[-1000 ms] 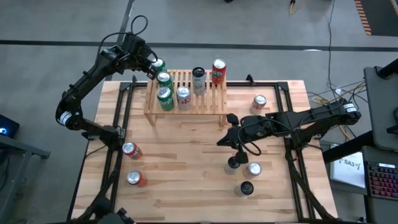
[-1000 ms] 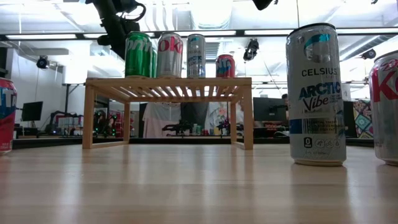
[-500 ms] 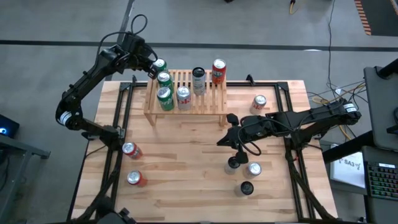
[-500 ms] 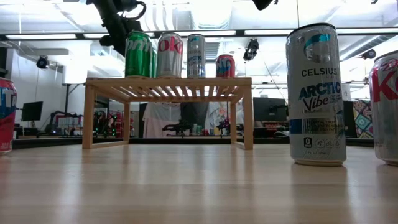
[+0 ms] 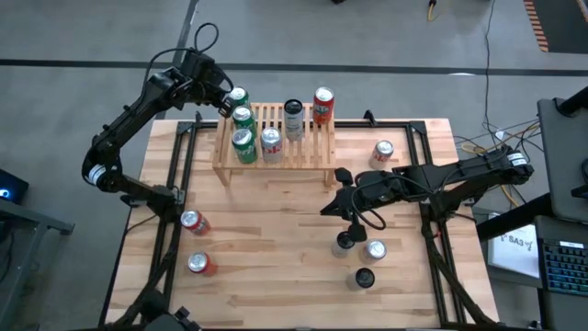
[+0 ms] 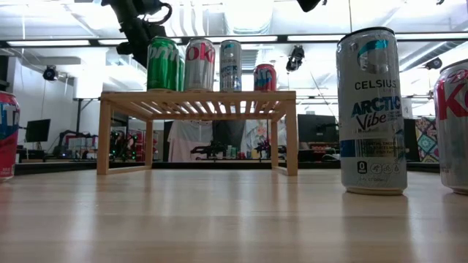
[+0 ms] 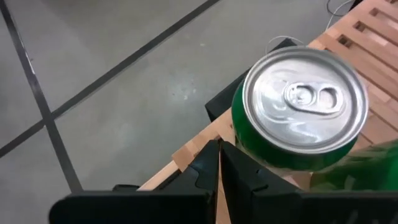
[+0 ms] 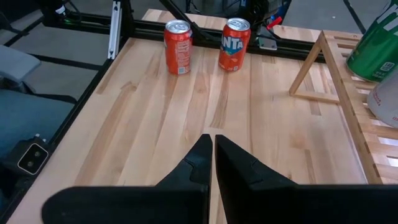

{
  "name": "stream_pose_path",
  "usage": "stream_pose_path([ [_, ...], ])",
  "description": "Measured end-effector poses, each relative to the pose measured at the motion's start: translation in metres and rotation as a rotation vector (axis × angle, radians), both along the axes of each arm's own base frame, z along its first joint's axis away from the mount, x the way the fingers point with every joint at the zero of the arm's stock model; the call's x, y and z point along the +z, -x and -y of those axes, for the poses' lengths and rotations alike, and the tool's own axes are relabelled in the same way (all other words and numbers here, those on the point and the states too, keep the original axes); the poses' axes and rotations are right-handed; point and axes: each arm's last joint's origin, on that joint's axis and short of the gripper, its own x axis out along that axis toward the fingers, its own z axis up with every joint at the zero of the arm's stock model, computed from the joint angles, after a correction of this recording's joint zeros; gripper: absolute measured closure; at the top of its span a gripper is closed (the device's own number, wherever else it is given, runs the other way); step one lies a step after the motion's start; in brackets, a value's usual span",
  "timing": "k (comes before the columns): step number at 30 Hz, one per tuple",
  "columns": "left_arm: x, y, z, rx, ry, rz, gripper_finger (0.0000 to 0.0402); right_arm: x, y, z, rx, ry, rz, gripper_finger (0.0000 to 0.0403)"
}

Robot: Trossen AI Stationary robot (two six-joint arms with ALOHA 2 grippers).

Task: Place canned beverage on shelf
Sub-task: Put the green soda can on the shelf

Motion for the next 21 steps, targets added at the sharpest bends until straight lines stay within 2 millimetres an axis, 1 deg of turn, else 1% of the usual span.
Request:
stream_pose_path([
  [12, -0.022, -0.003, -0.002, -0.008, 0.039, -0.012, 0.0401, 0.000, 0.000, 0.000, 0.000, 0.000, -0.001, 0.0394],
  [16, -0.024, -0.004, -0.004, -0.004, 0.030, 0.001, 0.0401, 0.000, 0.000, 0.000, 0.000, 0.000, 0.000, 0.0394],
  [21, -0.020, -0.005, -0.004, -0.024, 0.023, 0.035, 0.0401, 0.000, 0.000, 0.000, 0.000, 0.000, 0.000, 0.0394],
])
